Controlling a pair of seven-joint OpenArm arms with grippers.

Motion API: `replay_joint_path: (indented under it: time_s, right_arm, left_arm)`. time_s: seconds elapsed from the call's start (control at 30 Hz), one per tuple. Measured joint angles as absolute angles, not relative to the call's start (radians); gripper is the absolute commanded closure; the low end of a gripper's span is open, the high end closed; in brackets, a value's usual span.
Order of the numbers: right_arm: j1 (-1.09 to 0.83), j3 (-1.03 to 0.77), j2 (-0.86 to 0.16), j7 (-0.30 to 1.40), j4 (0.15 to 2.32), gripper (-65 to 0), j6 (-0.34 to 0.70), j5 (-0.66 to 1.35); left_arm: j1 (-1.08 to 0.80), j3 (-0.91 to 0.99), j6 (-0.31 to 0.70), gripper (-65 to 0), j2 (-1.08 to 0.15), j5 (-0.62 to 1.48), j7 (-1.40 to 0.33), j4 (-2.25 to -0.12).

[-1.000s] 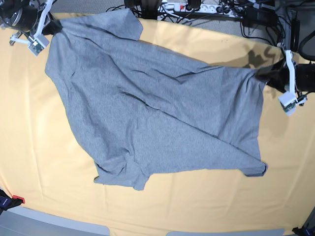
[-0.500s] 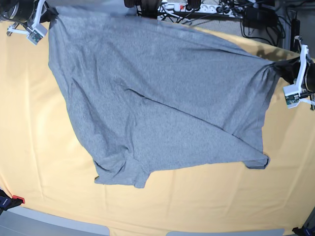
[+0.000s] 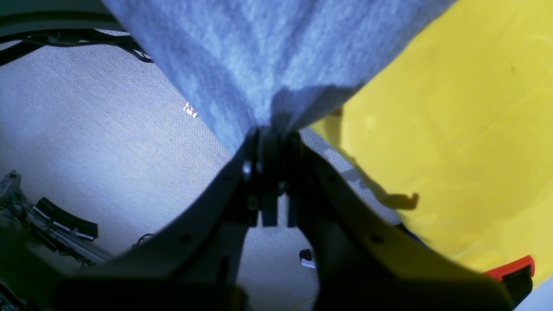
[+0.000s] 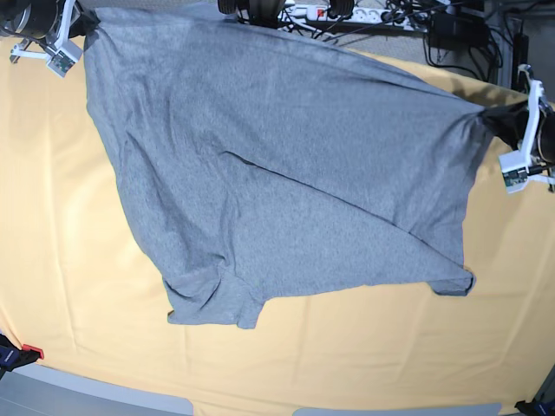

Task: Layout the t-shirt on the table in an organized manner, then fold the t-shirt properly
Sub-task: 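Lift and stretch the shirt between both grippers, then lay it flat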

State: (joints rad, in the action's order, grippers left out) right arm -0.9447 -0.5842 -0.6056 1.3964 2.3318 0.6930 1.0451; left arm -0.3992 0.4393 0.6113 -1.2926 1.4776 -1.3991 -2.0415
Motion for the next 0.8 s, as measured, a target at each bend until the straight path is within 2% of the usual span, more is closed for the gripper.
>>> replay_joint_path:
  time_s: [0.3,0.33,0.43,0.47,0.5,0.57,0.8]
  right_arm:
    - [-0.941,-0.584,-0.606,1.396,2.332,0.0,0.693,1.045]
    - [-0.941,-0.584,-0.606,1.396,2.332,-4.2,0.693,1.045]
    - [-0.941,-0.584,-0.606,1.396,2.332,-30.2,0.693,1.044]
    - [-0.942,-0.584,-0.606,1.4,2.332,-37.4,0.693,1.044]
    - [-0.942,-0.584,-0.606,1.4,2.332,-41.7,0.693,1.044]
    - [-0.942,-0.584,-0.606,1.4,2.332,-42.8,0.693,1.044]
    - [-0.875,-0.584,-0.606,1.396,2.342,-42.8,0.693,0.989]
  left_arm:
    - [-0.399,0.439,0.611,0.0,-1.172,1.474,-1.404,-1.91]
    - [-0.399,0.439,0.61,-4.1,-1.172,1.474,-1.403,-1.893]
    - [-0.399,0.439,0.61,-30.2,-1.172,1.45,-1.404,-1.864]
    - [-0.399,0.439,0.61,-37.3,-1.172,1.431,-1.404,-1.861]
    - [-0.399,0.439,0.609,-41.9,-1.173,1.428,-1.405,-1.858]
    - [-0.399,0.439,0.61,-44.6,-1.174,1.436,-1.404,-1.858]
    - [-0.383,0.439,0.609,-44.6,-1.174,1.434,-1.407,-1.858]
